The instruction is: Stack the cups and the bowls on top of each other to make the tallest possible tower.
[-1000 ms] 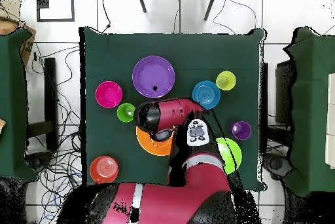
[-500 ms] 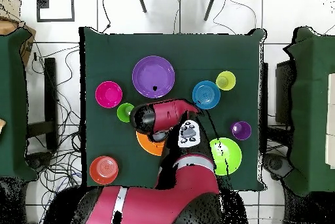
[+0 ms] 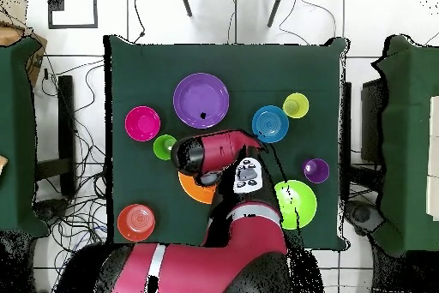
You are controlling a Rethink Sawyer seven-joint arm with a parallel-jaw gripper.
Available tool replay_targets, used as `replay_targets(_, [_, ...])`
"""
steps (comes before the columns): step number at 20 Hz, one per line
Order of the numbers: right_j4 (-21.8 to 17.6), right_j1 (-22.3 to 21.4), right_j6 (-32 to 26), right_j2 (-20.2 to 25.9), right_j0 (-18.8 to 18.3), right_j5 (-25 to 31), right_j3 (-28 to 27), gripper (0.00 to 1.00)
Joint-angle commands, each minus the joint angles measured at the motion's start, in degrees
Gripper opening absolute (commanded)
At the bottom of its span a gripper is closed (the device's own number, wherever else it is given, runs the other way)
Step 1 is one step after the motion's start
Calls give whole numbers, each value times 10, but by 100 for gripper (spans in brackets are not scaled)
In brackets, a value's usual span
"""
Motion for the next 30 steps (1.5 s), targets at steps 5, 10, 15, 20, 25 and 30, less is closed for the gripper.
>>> replay_targets(5, [3,49,85,23,-7,-85,-12,100])
replay_targets(10, [6,50,80,21,-6,-86,-15,100])
replay_targets(15, [5,48,80,20,-5,-92,-12,100])
replay_targets(20, [2,46,79,21,-6,-100,-8,100])
replay_targets(25, [3,43,78,22,-10,-109,-2,100])
replay_targets(30, [7,36,74,21,-13,-99,4,100])
